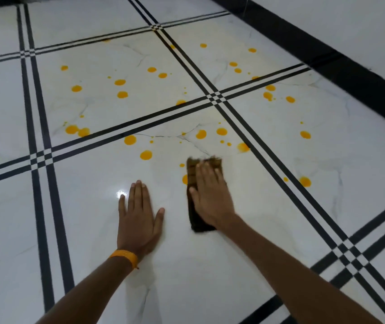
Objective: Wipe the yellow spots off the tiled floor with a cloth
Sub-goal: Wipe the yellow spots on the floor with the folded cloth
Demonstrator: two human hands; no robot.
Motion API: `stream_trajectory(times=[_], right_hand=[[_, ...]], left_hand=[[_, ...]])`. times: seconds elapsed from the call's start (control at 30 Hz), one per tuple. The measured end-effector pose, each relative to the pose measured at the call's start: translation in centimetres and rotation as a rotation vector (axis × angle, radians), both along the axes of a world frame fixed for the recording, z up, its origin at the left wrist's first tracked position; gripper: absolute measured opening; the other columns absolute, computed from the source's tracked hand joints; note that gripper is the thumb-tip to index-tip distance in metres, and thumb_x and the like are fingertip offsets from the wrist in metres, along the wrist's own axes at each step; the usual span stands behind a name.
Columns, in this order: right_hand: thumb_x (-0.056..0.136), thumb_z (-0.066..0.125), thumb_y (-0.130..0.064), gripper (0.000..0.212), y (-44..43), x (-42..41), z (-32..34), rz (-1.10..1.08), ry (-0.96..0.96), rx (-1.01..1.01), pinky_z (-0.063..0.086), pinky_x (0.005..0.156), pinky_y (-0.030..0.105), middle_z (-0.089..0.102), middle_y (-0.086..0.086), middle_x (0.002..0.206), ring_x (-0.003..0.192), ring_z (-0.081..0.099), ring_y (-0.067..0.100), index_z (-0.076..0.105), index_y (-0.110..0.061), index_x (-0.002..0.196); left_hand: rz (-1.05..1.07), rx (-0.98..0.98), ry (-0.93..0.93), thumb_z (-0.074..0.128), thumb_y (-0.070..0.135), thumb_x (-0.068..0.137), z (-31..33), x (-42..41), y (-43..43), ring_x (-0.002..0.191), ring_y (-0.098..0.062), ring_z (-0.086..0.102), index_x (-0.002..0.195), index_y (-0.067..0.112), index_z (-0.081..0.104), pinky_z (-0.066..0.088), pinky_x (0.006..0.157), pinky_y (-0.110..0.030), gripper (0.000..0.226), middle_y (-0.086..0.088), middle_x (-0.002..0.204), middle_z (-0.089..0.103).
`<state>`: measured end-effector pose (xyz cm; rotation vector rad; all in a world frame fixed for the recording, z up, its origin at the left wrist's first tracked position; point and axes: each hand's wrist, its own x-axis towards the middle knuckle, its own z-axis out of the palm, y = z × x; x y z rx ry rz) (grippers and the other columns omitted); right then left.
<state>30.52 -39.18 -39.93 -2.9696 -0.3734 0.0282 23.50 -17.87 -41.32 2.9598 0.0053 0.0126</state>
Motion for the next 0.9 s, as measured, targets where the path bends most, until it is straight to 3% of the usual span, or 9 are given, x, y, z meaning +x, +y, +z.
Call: stream_trajectory(times=[0.1, 0.3, 0.37, 0.47, 0.57, 0.67, 0.73, 0.83, 0.9], right_hand=[[0.104, 0.024, -0.044, 0.068, -1.4, -3.0, -0.1, 0.235, 0.019, 0.024, 0.013, 0.126, 0.042, 0.014, 0.007, 0.169, 0.157, 0.01, 0.02, 0.017, -0.007, 0.16], [0.098, 0.012, -0.047, 0.075, 4.2, 4.1, 0.7, -0.028, -0.008, 0.042, 0.009, 0.127, 0.041, 0.017, 0.011, 0.168, 0.156, 0.014, 0.023, 0.017, -0.004, 0.16], [0.101, 0.018, -0.044, 0.071, 5.0, 2.3, 0.4, 0.133, -0.003, 0.012, 0.011, 0.127, 0.043, 0.017, 0.011, 0.168, 0.156, 0.014, 0.022, 0.018, -0.004, 0.16], [0.105, 0.024, -0.042, 0.066, -0.8, -0.3, 0.0, 0.455, -0.002, -0.054, 0.005, 0.127, 0.038, 0.012, 0.004, 0.169, 0.157, 0.008, 0.017, 0.014, -0.009, 0.161], [0.102, 0.015, -0.047, 0.071, -3.6, 2.5, 0.4, 0.168, 0.025, -0.055, 0.005, 0.127, 0.037, 0.013, 0.006, 0.169, 0.156, 0.012, 0.021, 0.014, -0.008, 0.161], [0.099, 0.017, -0.046, 0.073, 2.7, 4.2, 0.5, 0.002, -0.021, -0.006, 0.011, 0.127, 0.043, 0.022, 0.012, 0.167, 0.155, 0.018, 0.026, 0.022, -0.003, 0.159], [0.102, 0.024, -0.042, 0.068, 5.2, 2.1, 0.1, 0.201, -0.015, -0.022, 0.009, 0.127, 0.042, 0.021, 0.011, 0.167, 0.155, 0.016, 0.023, 0.021, -0.005, 0.159], [0.106, 0.027, -0.041, 0.064, 0.9, -0.8, 0.3, 0.506, 0.008, -0.06, 0.003, 0.127, 0.038, 0.013, 0.004, 0.169, 0.157, 0.008, 0.017, 0.014, -0.011, 0.161], [0.105, 0.023, -0.043, 0.065, -1.6, -0.2, 0.6, 0.472, 0.027, -0.085, 0.003, 0.127, 0.038, 0.011, 0.002, 0.17, 0.157, 0.006, 0.015, 0.013, -0.012, 0.162]], left_hand=[[-0.011, -0.005, -0.001, 0.019, 0.054, 0.098, 0.4, 0.1, -0.4, 0.154, -0.028, 0.008, 0.157, 0.002, 0.012, 0.012, 0.123, -0.054, 0.079, -0.016, 0.165, 0.012], [0.005, -0.004, -0.004, 0.015, 0.055, 0.098, 0.3, 0.7, 0.2, 0.154, -0.027, 0.006, 0.158, 0.003, 0.009, 0.007, 0.124, -0.052, 0.08, -0.015, 0.166, 0.009], [0.0, -0.014, -0.018, 0.016, 0.055, 0.098, 0.1, 0.4, 0.2, 0.154, -0.027, 0.006, 0.158, 0.002, 0.009, 0.007, 0.124, -0.053, 0.08, -0.016, 0.166, 0.009], [-0.008, -0.024, 0.001, 0.016, 0.054, 0.098, 0.2, 0.3, 0.1, 0.154, -0.028, 0.005, 0.158, 0.002, 0.008, 0.008, 0.124, -0.054, 0.079, -0.016, 0.166, 0.008], [-0.005, -0.026, 0.002, 0.017, 0.054, 0.098, 0.3, 0.4, 0.3, 0.154, -0.029, 0.006, 0.157, 0.001, 0.008, 0.009, 0.123, -0.055, 0.08, -0.017, 0.166, 0.009], [-0.011, -0.019, -0.012, 0.018, 0.052, 0.098, 0.3, 0.3, 0.6, 0.154, -0.031, 0.01, 0.156, -0.001, 0.012, 0.012, 0.123, -0.056, 0.079, -0.019, 0.165, 0.013], [-0.013, -0.01, -0.019, 0.018, 0.052, 0.099, 0.3, 0.4, 0.6, 0.153, -0.032, 0.013, 0.156, -0.003, 0.016, 0.014, 0.122, -0.057, 0.079, -0.02, 0.164, 0.015], [-0.018, -0.023, -0.003, 0.017, 0.052, 0.098, 0.5, 0.5, 0.2, 0.153, -0.032, 0.013, 0.155, -0.003, 0.016, 0.014, 0.122, -0.057, 0.079, -0.021, 0.164, 0.015], [-0.029, -0.029, 0.01, 0.017, 0.052, 0.098, 0.6, 0.3, 0.1, 0.153, -0.032, 0.012, 0.155, -0.003, 0.015, 0.014, 0.122, -0.057, 0.08, -0.021, 0.164, 0.014]])
